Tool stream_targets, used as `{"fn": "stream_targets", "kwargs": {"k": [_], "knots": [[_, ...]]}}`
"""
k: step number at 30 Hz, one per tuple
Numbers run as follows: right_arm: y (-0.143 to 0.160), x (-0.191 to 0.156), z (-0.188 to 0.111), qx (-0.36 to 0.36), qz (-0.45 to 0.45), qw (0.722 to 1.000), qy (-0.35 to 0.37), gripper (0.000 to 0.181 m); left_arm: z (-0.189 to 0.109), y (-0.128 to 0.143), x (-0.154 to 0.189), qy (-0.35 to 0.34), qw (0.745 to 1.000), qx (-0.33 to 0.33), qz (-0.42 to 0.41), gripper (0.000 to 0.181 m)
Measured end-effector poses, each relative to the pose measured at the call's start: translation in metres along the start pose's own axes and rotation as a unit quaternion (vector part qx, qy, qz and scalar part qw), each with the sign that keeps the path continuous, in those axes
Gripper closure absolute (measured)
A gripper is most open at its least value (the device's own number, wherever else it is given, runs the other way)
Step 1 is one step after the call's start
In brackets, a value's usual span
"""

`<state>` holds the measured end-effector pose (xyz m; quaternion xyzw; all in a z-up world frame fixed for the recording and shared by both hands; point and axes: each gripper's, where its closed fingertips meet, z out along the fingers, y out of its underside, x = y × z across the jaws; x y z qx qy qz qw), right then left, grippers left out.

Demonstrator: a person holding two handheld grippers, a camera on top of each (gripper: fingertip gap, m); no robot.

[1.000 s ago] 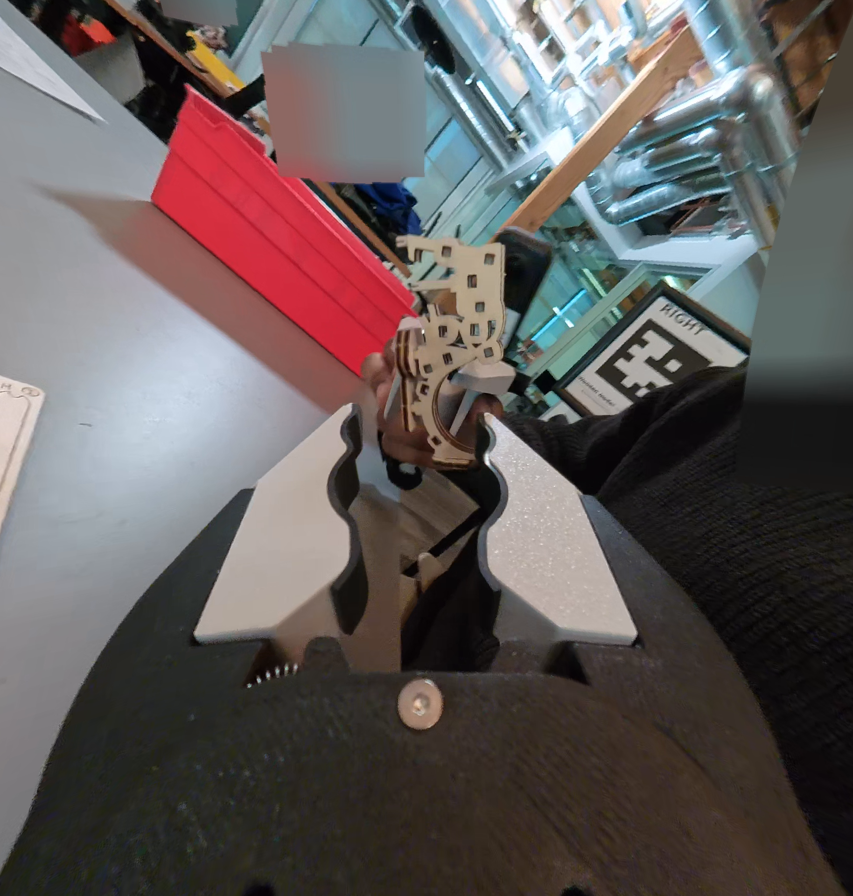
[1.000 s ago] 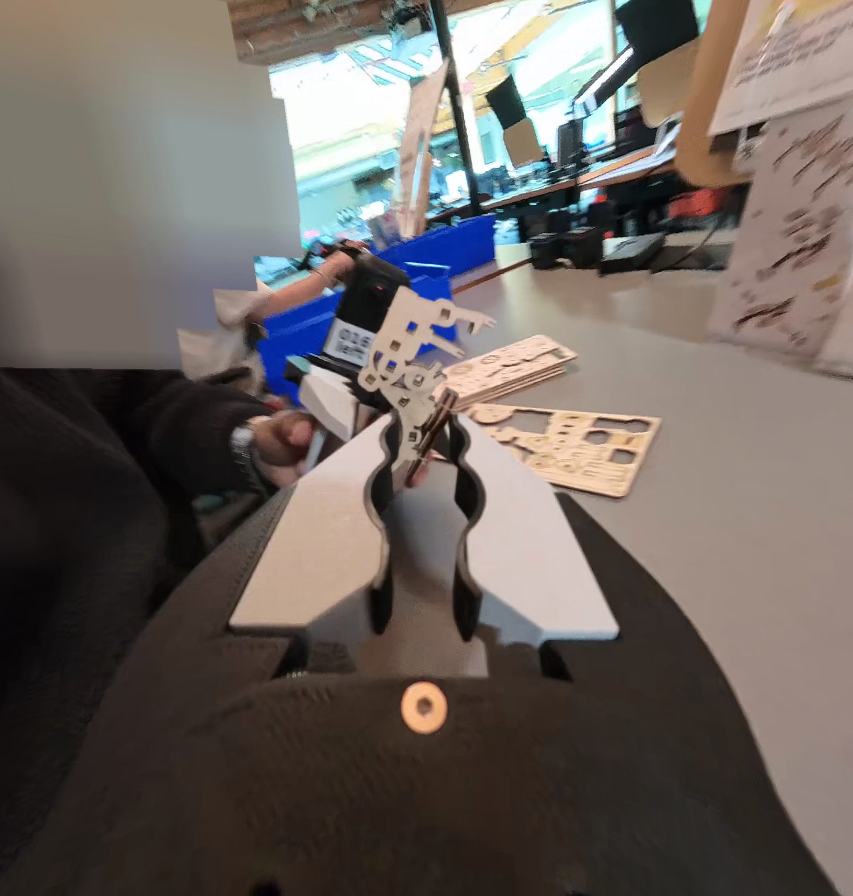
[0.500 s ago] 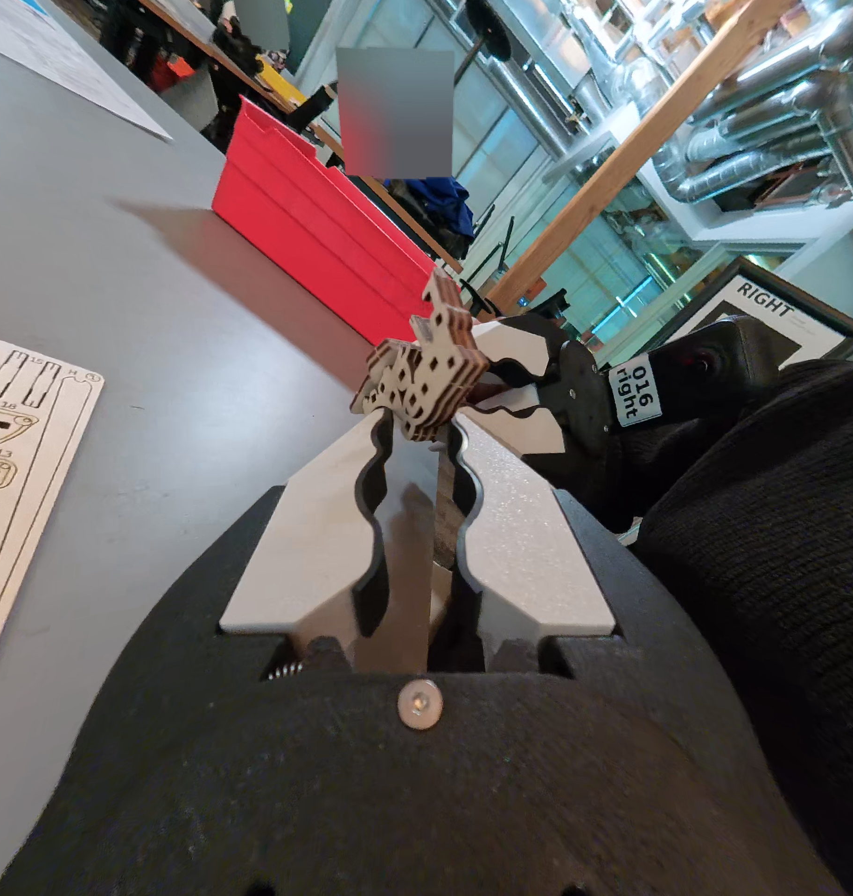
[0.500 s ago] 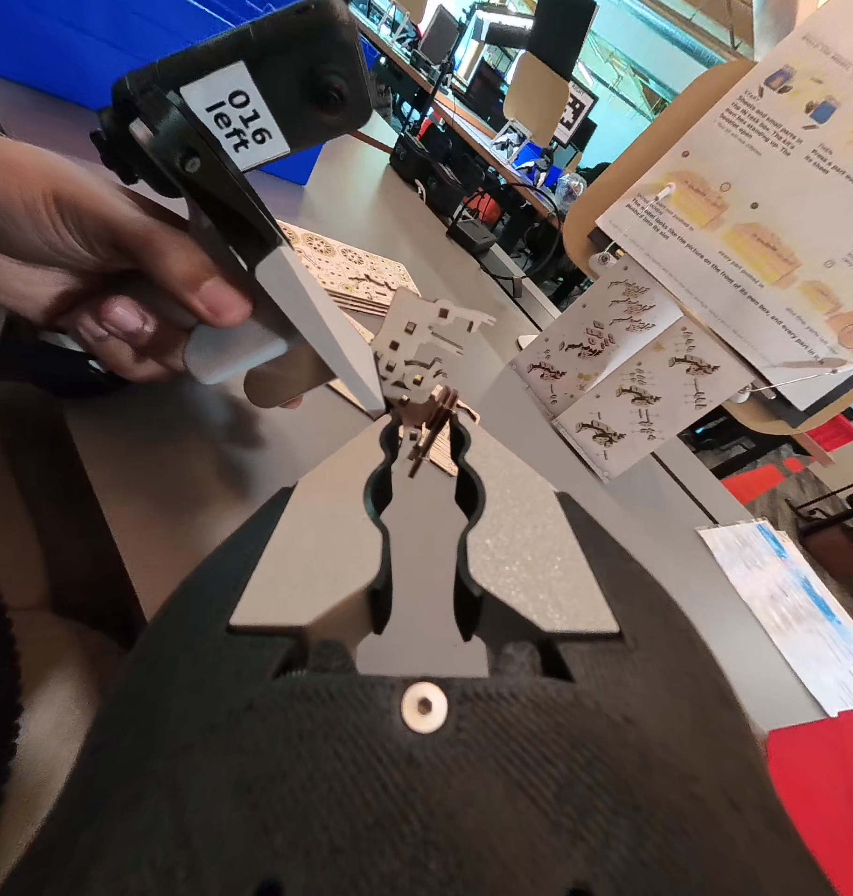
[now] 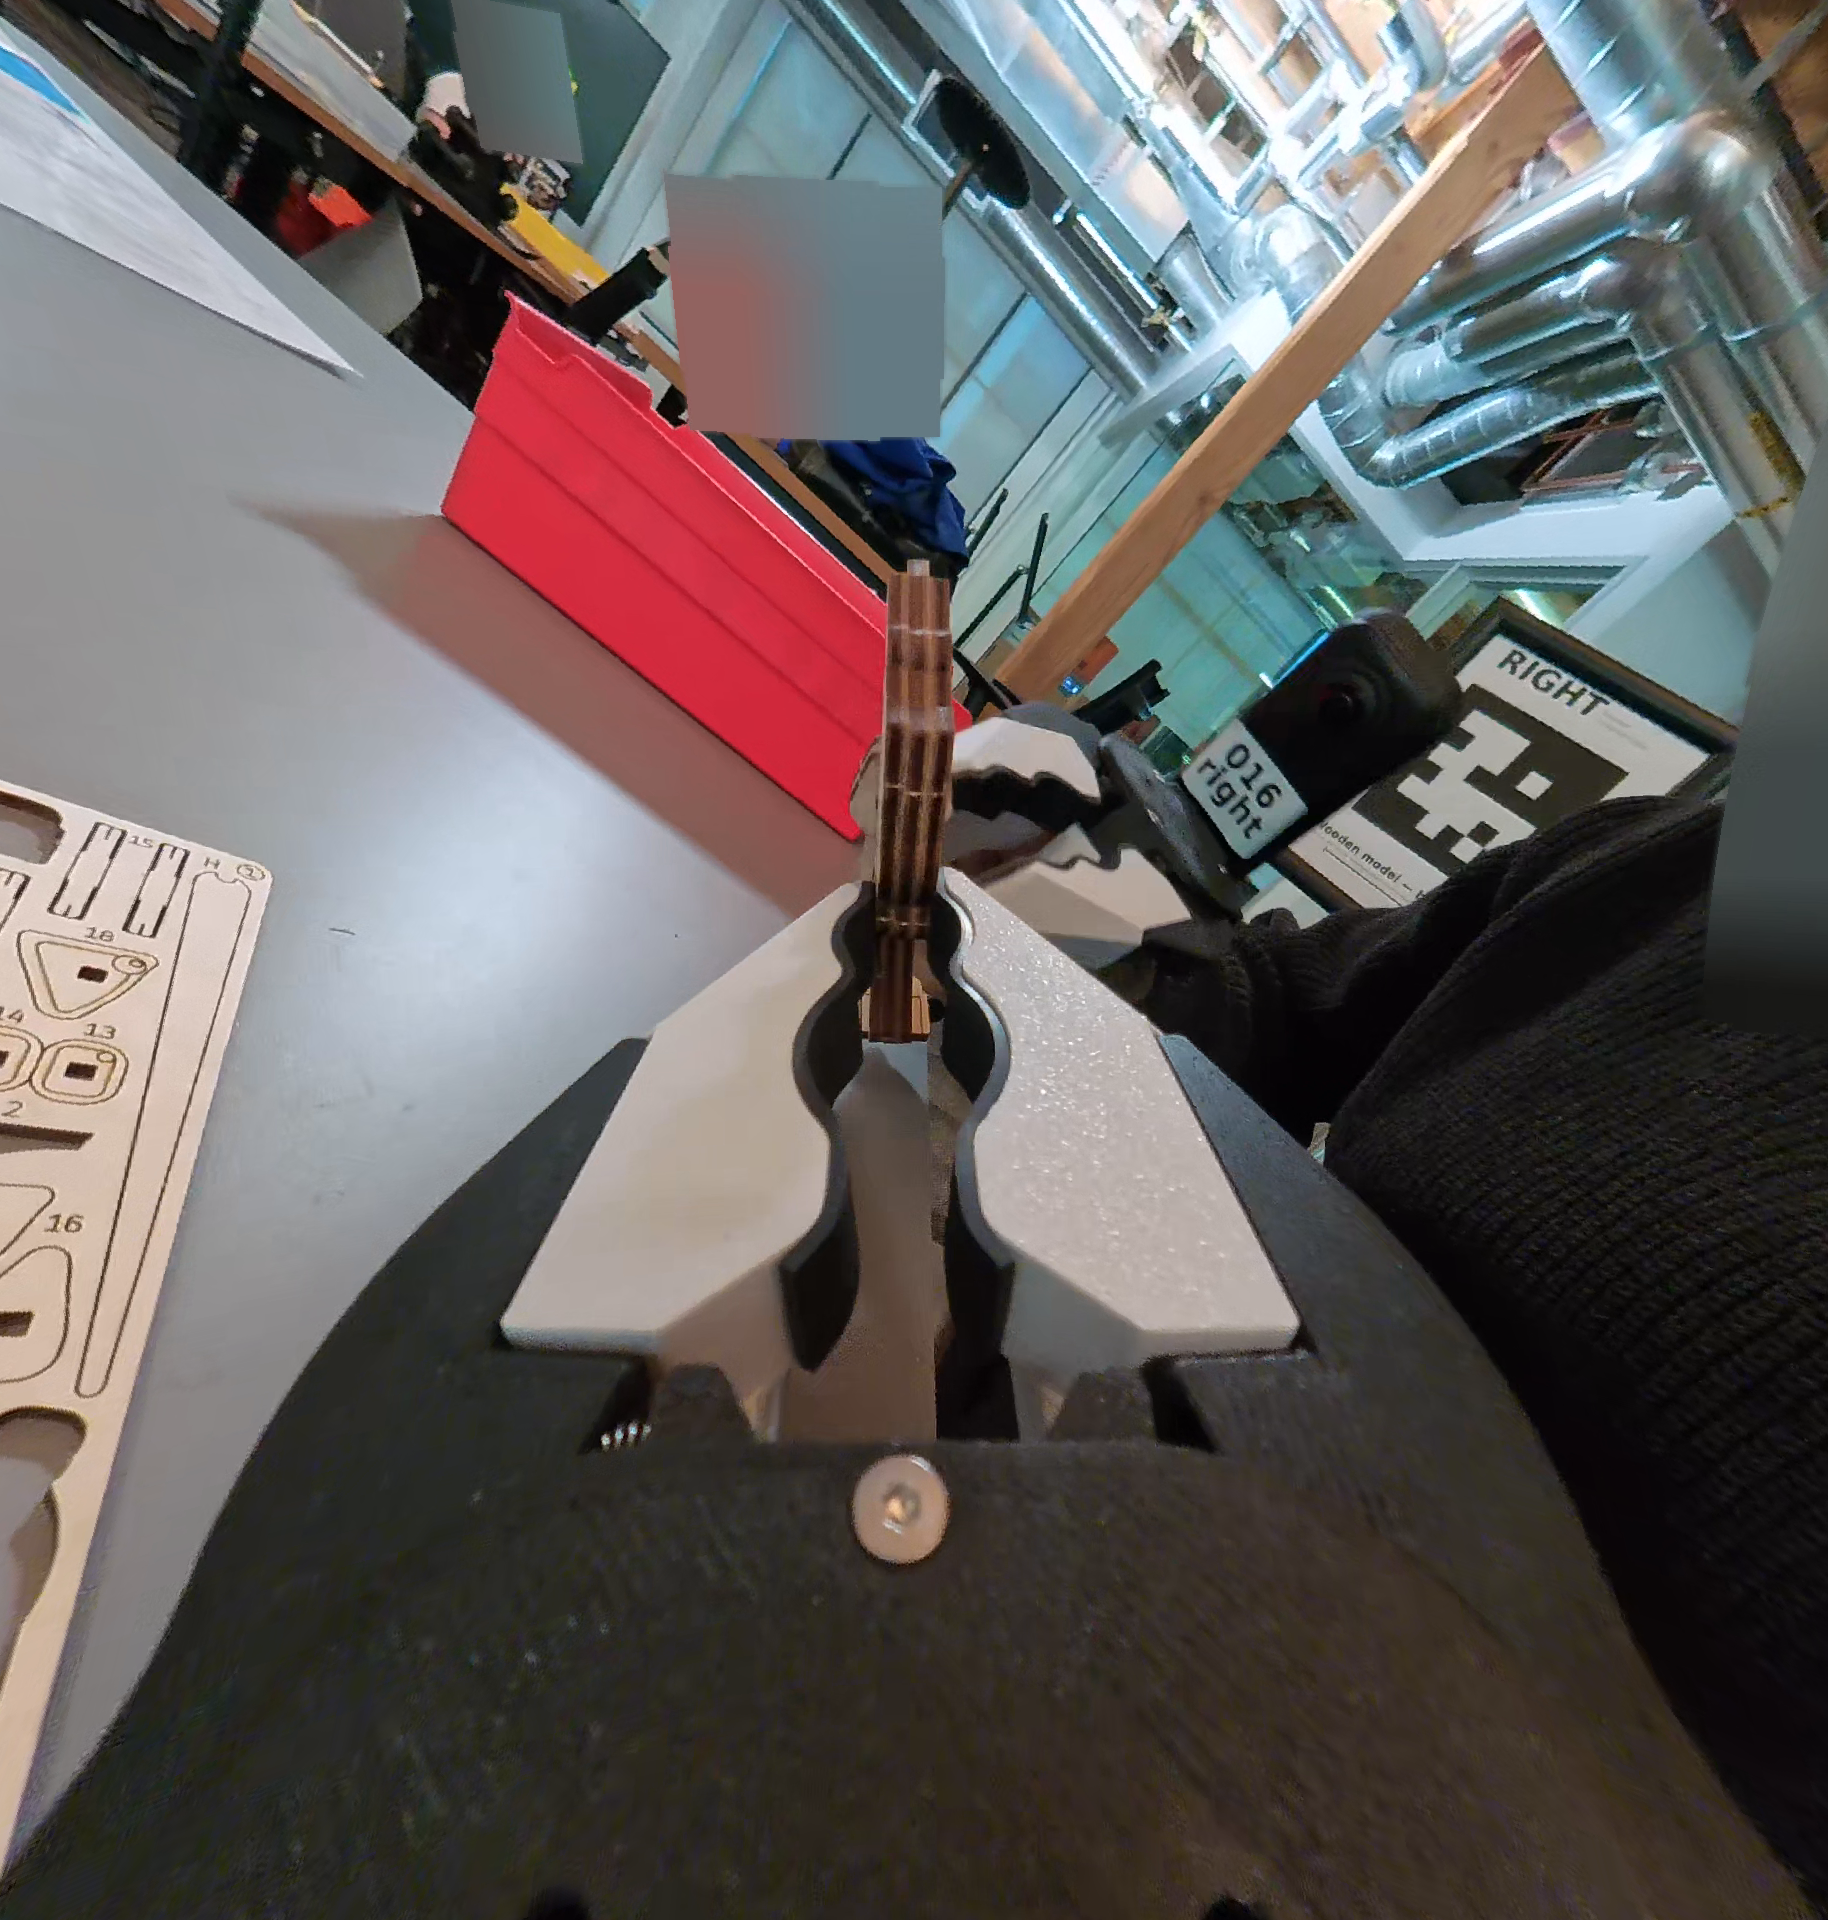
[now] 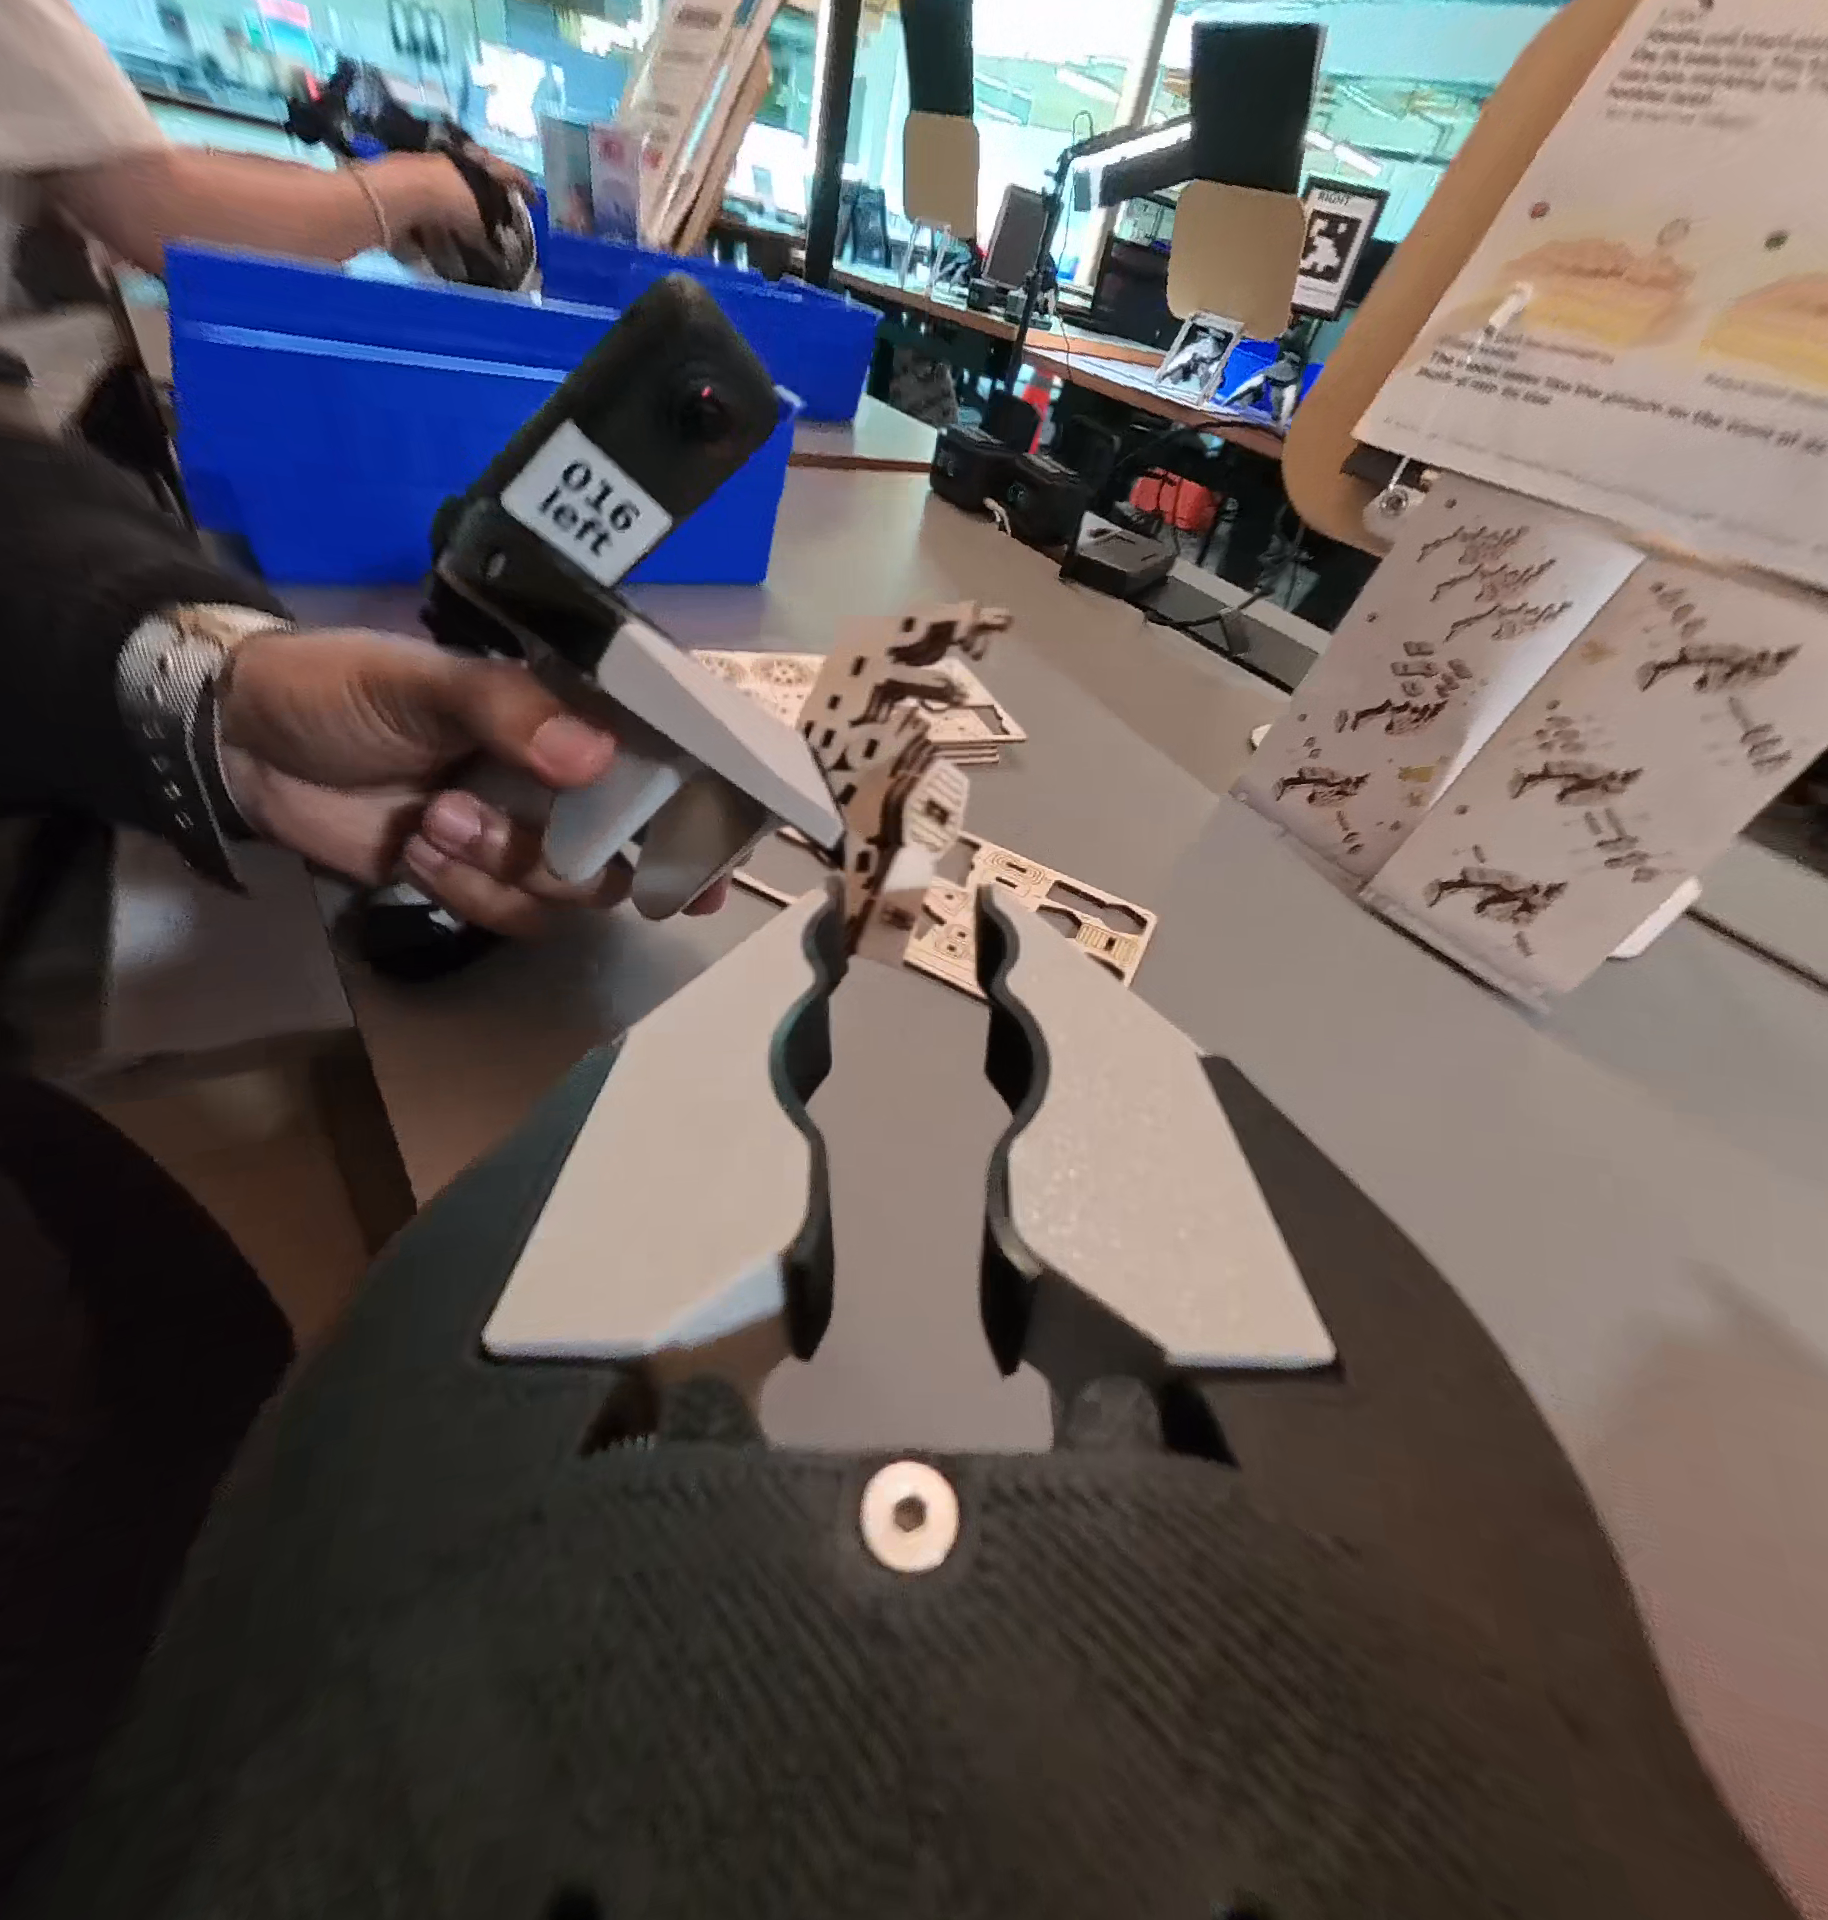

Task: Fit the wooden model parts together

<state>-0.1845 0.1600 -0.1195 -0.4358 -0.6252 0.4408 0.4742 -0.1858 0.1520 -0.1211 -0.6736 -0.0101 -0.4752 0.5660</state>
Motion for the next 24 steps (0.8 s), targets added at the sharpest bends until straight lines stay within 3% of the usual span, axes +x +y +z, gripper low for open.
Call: {"fn": "stream_targets", "kwargs": {"k": [1,10,13,24], "knots": [[-0.002,0.004,-0.002,0.008,0.025,1.000,-0.004,0.156,0.000,0.000,0.000,0.002,1.000,-0.001,0.002,0.175],[-0.018,-0.001,-0.009,0.067,0.220,0.967,-0.110,0.155,0.006,0.008,0.020,0.072,0.997,-0.026,-0.014,0.175],[-0.024,-0.007,-0.012,0.081,0.251,0.954,-0.144,0.165,0.006,0.006,0.025,0.089,0.996,-0.018,-0.022,0.175],[-0.027,-0.007,-0.014,0.091,0.286,0.940,-0.163,0.164,0.006,0.006,0.028,0.105,0.994,-0.016,-0.034,0.175]]}}
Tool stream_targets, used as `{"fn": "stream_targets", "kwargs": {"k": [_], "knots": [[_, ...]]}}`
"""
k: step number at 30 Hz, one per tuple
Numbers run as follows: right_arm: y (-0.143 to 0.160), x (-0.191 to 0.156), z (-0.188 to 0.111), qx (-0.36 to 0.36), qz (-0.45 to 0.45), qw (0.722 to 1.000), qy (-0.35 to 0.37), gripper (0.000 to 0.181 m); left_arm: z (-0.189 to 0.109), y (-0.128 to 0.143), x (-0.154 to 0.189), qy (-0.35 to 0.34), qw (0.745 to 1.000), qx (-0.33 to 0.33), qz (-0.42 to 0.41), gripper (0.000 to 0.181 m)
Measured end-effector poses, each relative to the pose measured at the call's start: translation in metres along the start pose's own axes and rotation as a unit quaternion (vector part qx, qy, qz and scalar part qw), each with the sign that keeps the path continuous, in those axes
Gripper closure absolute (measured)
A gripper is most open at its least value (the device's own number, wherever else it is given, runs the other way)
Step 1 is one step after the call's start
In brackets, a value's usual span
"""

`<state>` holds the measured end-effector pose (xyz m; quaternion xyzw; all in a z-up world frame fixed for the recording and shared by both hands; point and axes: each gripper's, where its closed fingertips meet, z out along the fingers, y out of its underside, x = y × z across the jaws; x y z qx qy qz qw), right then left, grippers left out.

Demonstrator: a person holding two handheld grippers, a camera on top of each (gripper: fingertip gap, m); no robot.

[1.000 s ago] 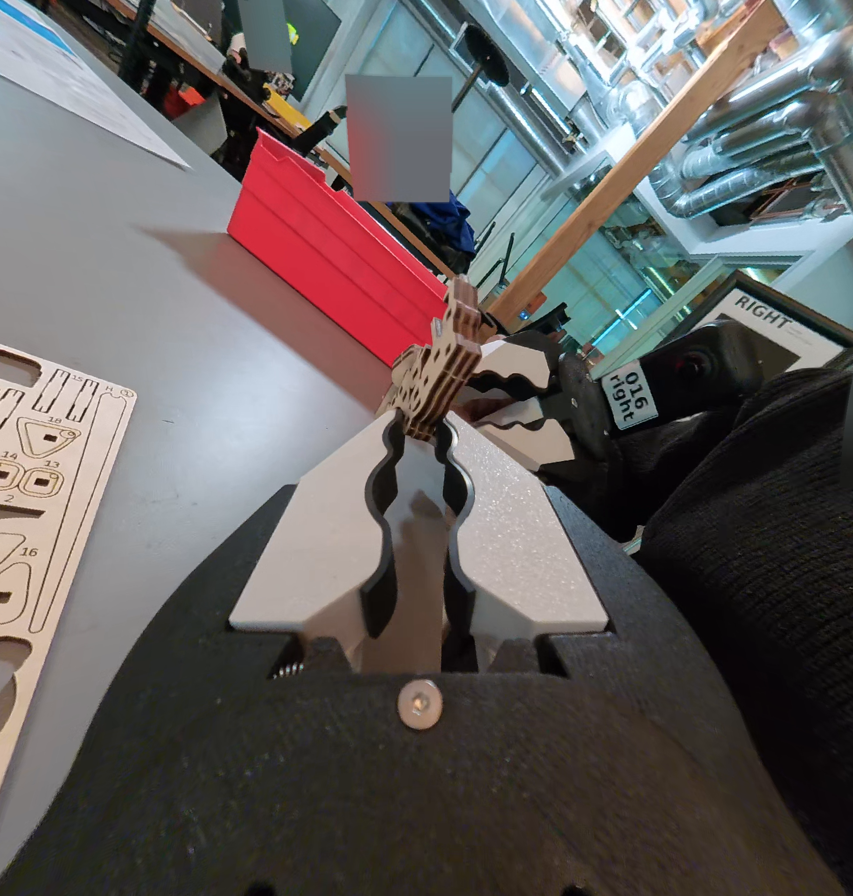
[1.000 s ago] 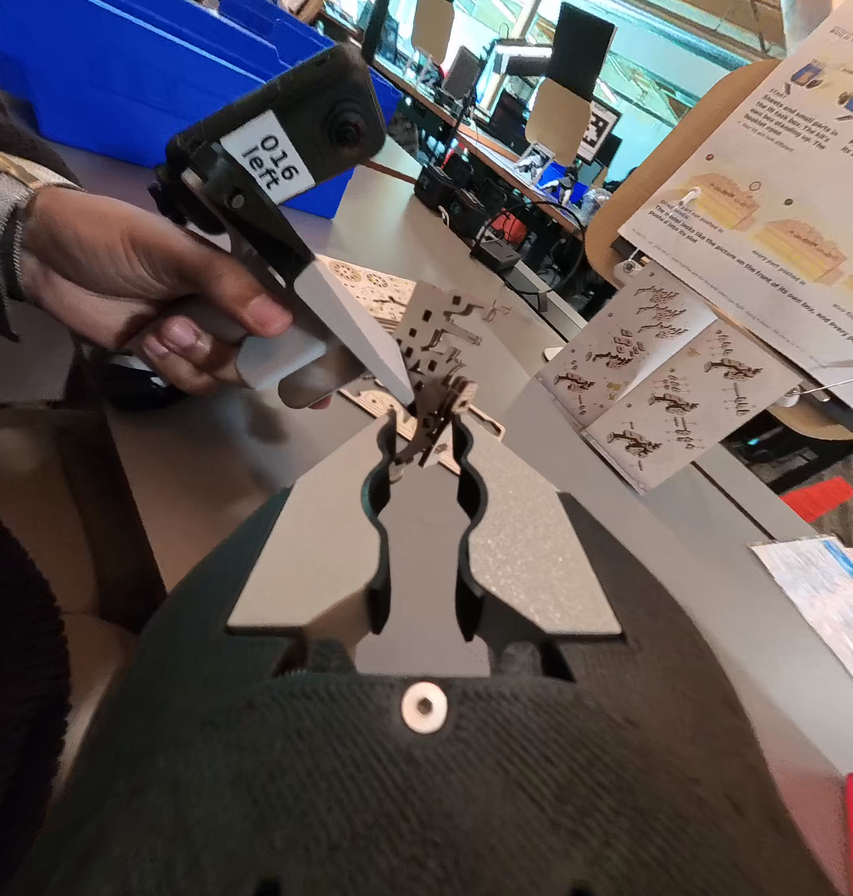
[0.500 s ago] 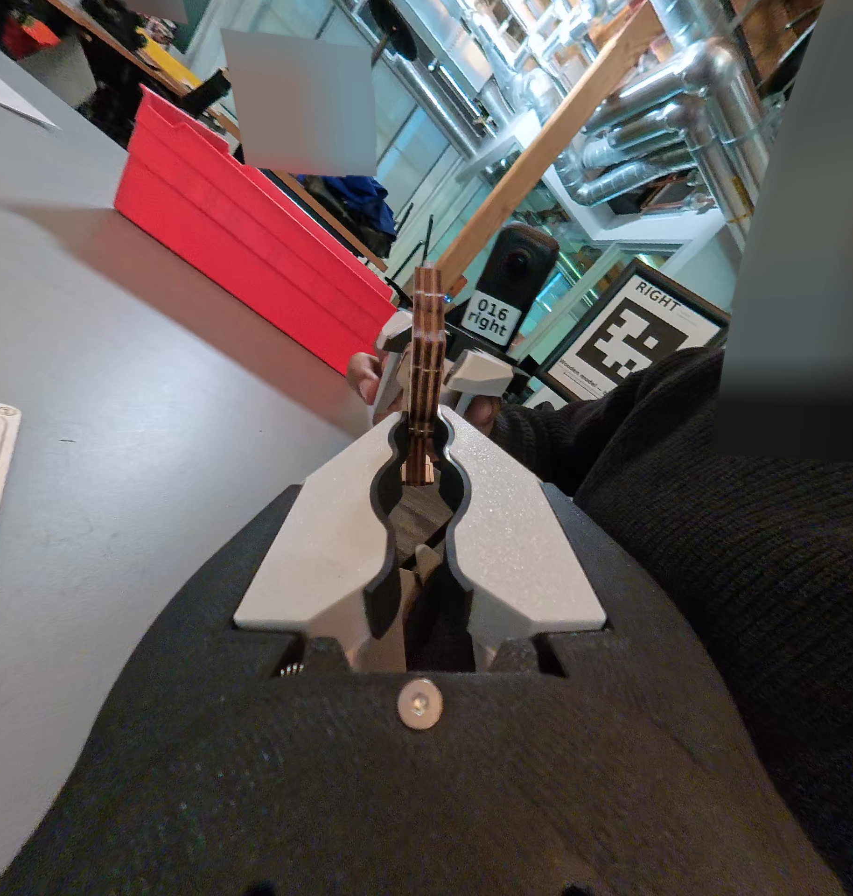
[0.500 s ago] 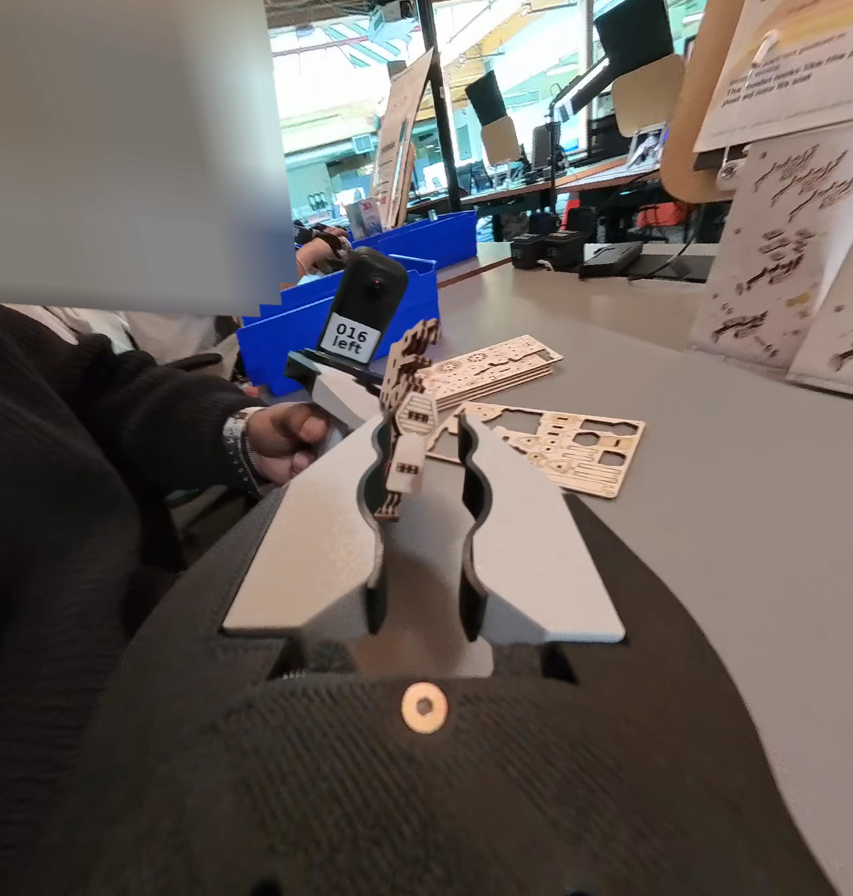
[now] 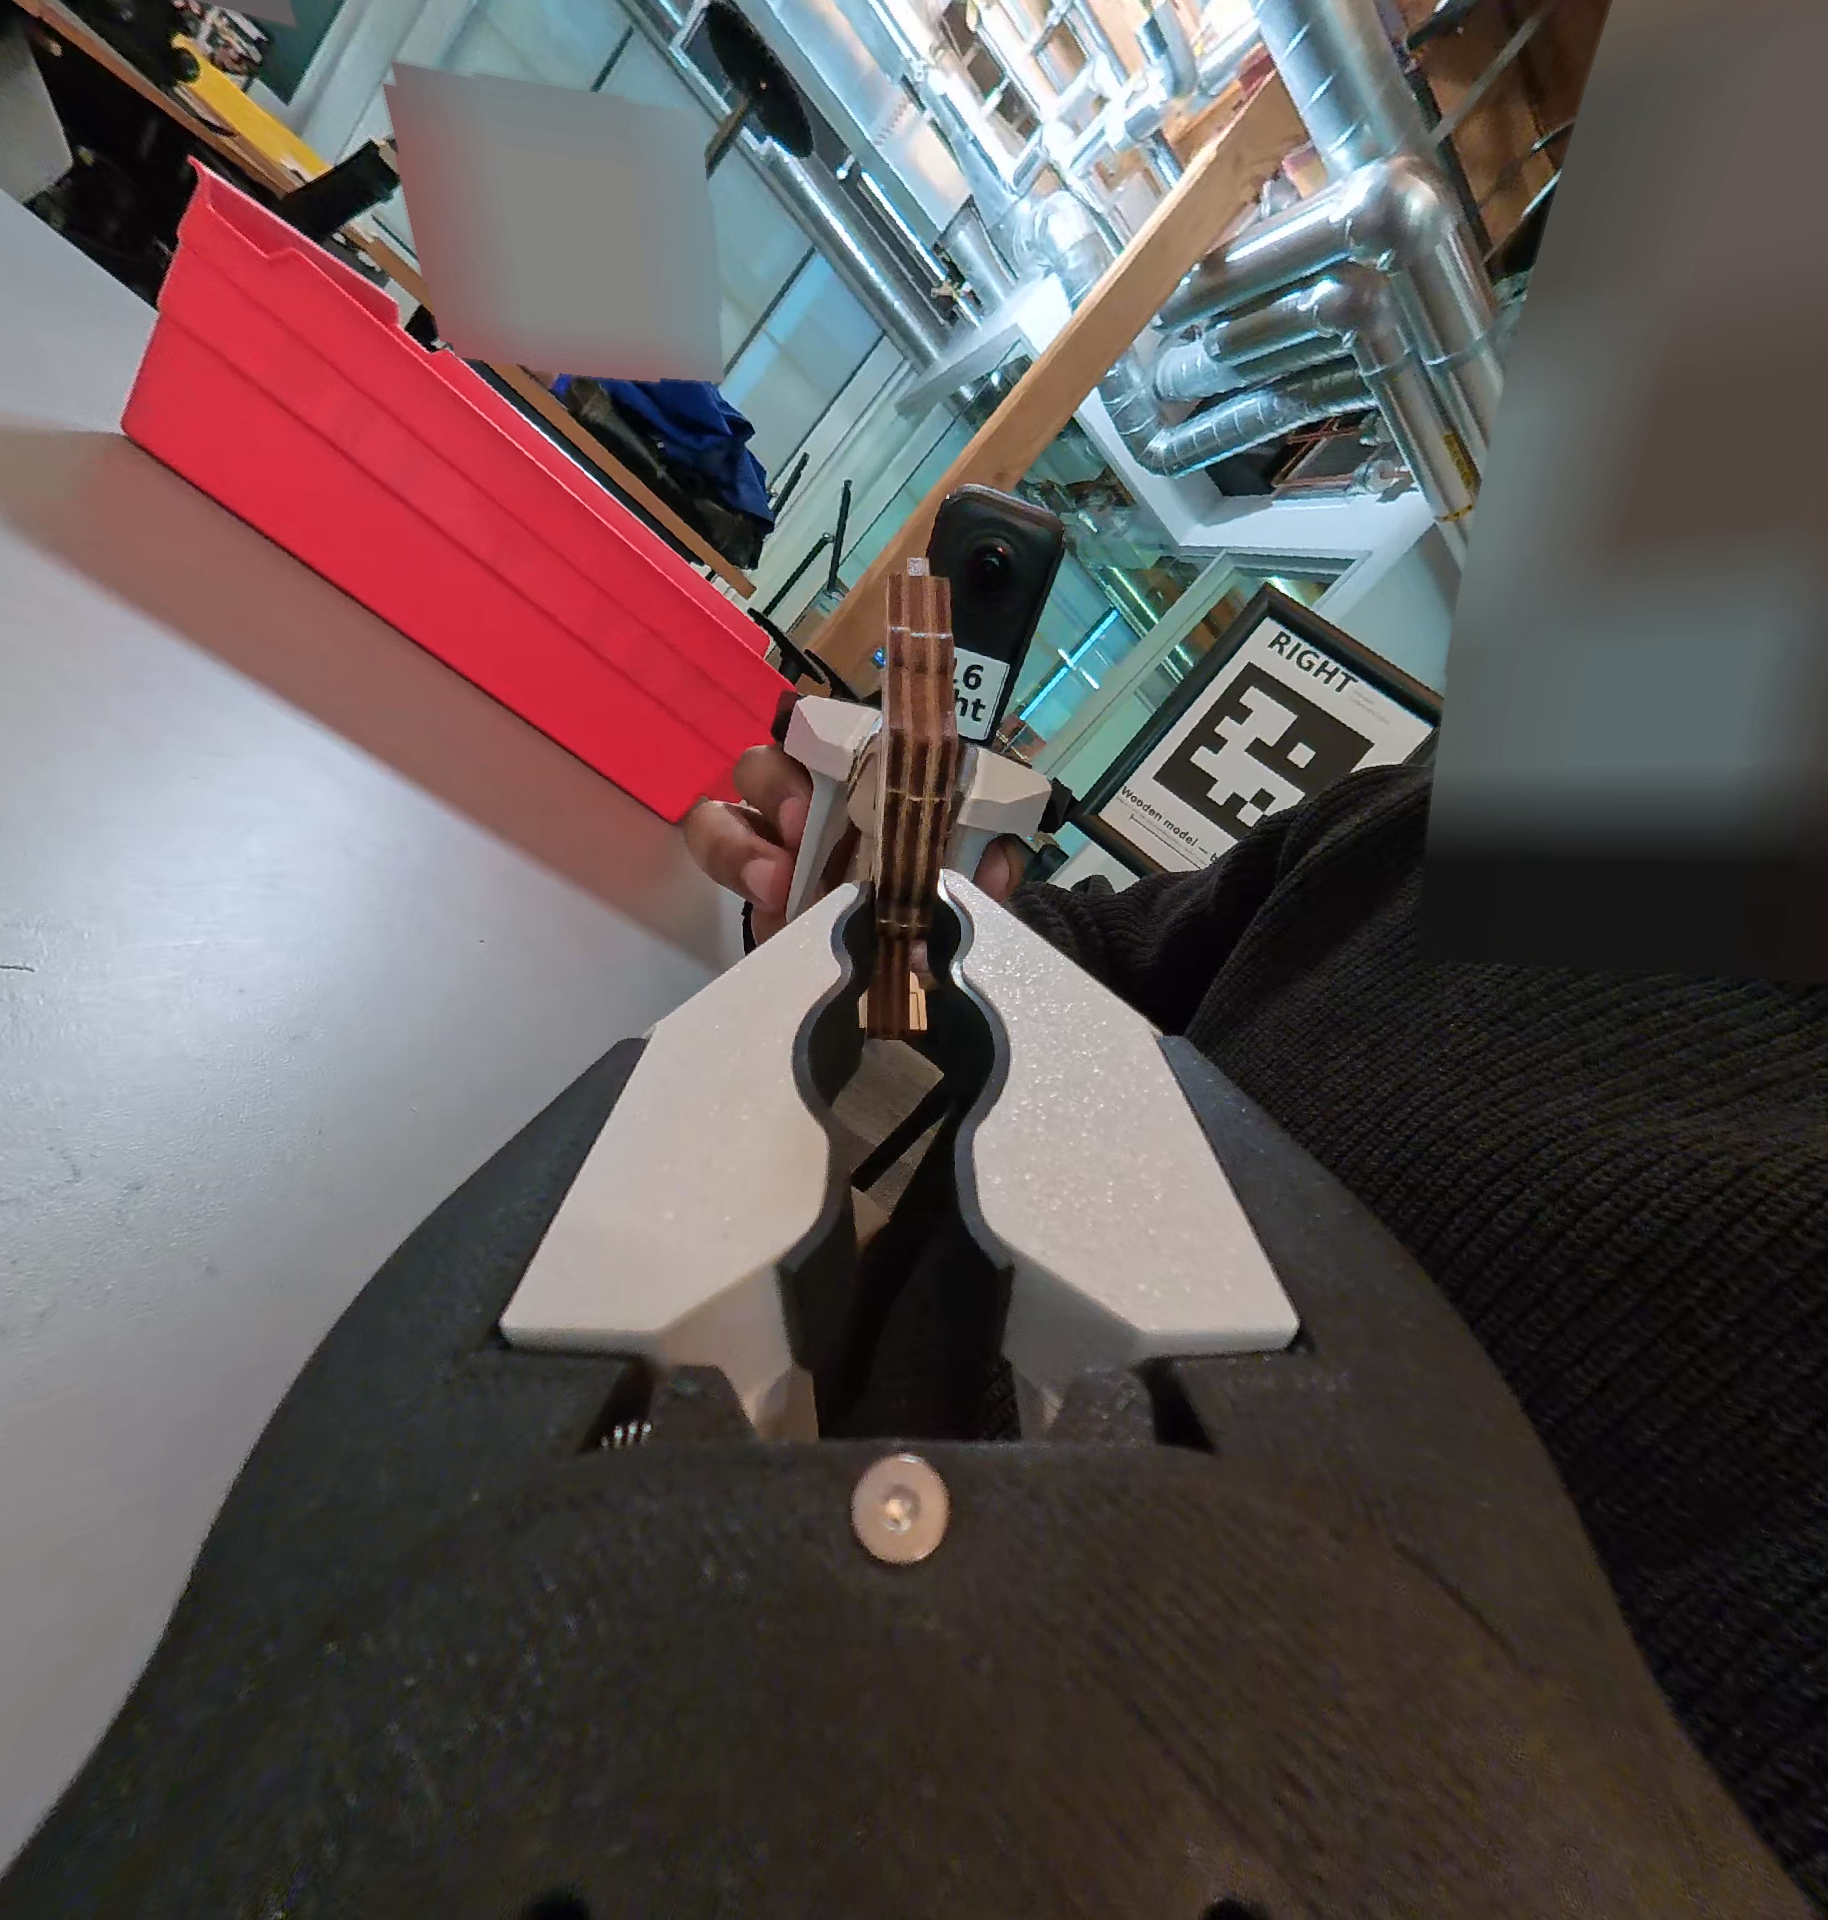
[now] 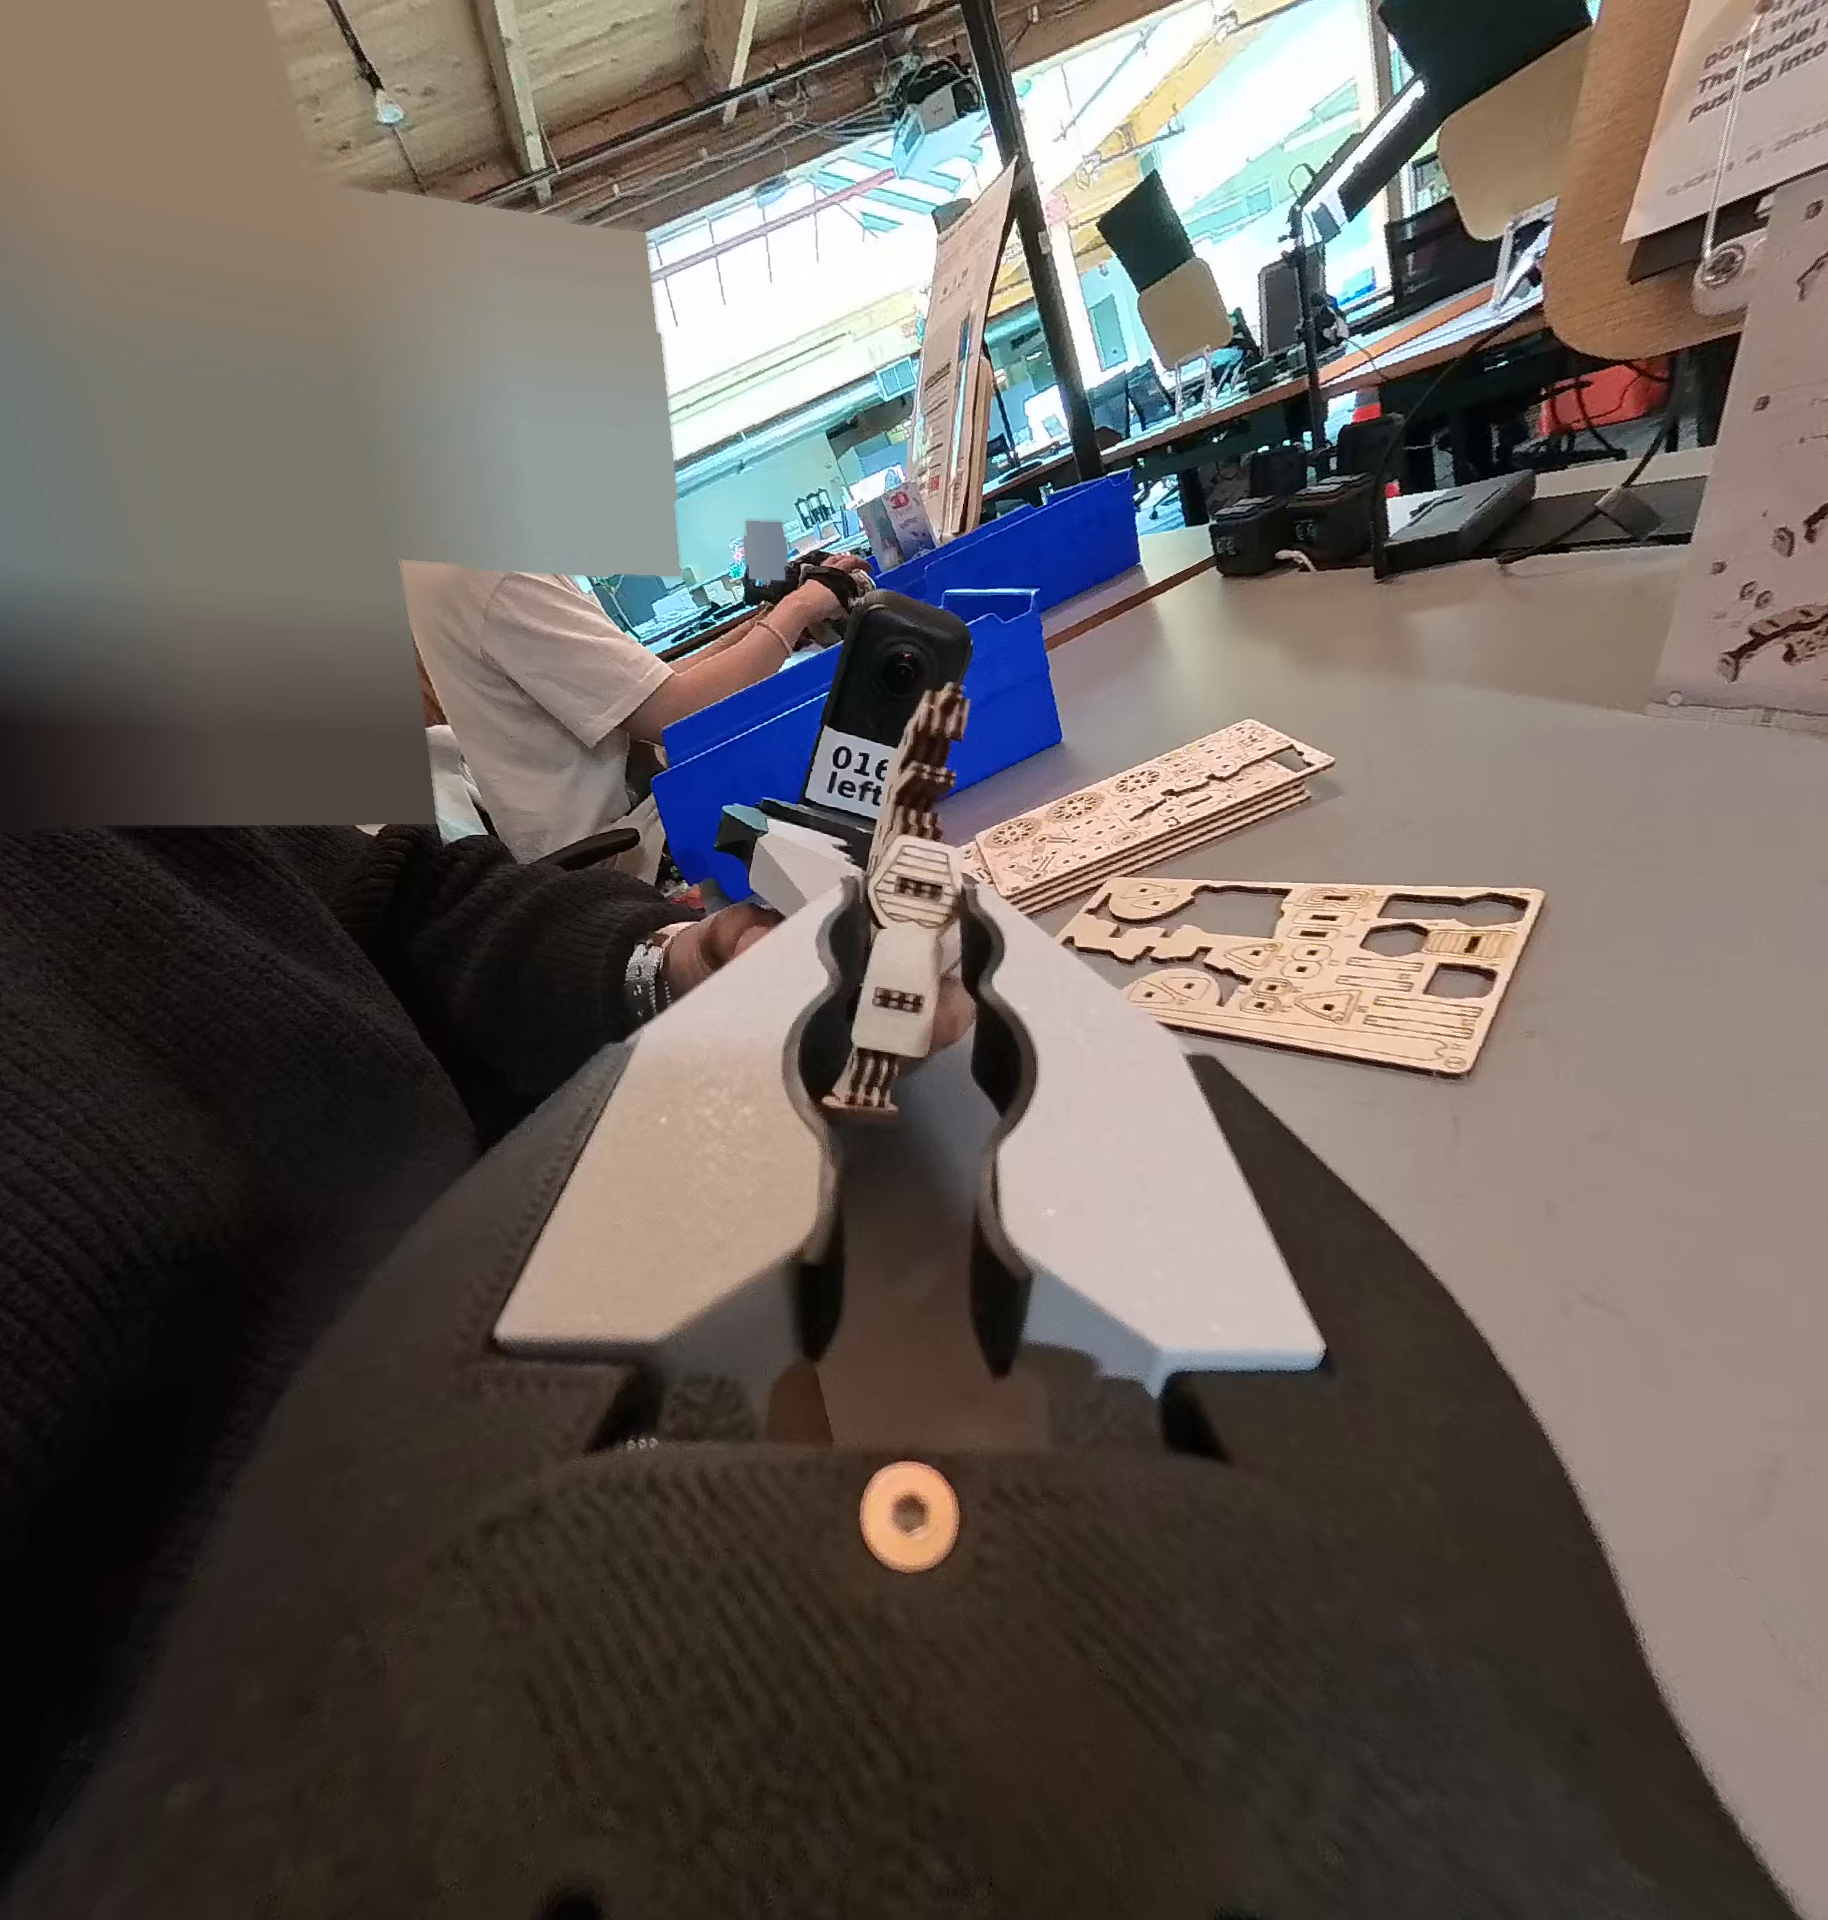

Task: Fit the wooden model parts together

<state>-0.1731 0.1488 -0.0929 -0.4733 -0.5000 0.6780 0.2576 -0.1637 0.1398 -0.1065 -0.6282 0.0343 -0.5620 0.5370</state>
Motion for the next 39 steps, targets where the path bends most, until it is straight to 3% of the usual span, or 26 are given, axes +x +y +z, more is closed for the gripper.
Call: {"fn": "stream_targets", "kwargs": {"k": [3,14,17,21,24,28,31,33,39], "knots": [[0.000,0.001,0.000,-0.001,0.000,1.000,0.004,0.156,0.001,-0.001,0.003,0.009,1.000,0.001,-0.001,0.175],[0.007,-0.007,0.003,-0.020,-0.003,1.000,-0.017,0.163,0.002,0.003,0.003,0.013,1.000,-0.008,-0.017,0.172],[0.004,-0.002,0.002,-0.015,-0.018,1.000,0.001,0.162,0.001,0.000,-0.010,-0.017,0.999,0.004,-0.047,0.144],[0.008,0.011,0.000,-0.037,-0.093,0.993,0.055,0.163,-0.002,0.001,-0.023,-0.058,0.997,-0.002,-0.055,0.132],[0.019,0.015,0.002,-0.084,-0.197,0.972,0.095,0.163,-0.003,0.004,-0.029,-0.079,0.995,-0.011,-0.059,0.122],[0.025,0.018,0.007,-0.115,-0.356,0.913,0.161,0.163,0.003,0.011,-0.025,-0.049,0.993,-0.017,-0.105,0.122],[0.027,0.011,0.014,-0.115,-0.403,0.890,0.181,0.163,0.001,0.006,-0.028,-0.055,0.992,0.011,-0.112,0.136],[0.025,0.008,0.015,-0.105,-0.392,0.895,0.184,0.163,0.000,0.003,-0.026,-0.049,0.993,0.018,-0.111,0.138],[0.025,0.007,0.014,-0.076,-0.206,0.968,0.120,0.151,0.000,0.002,-0.022,-0.040,0.994,0.013,-0.098,0.139]]}}
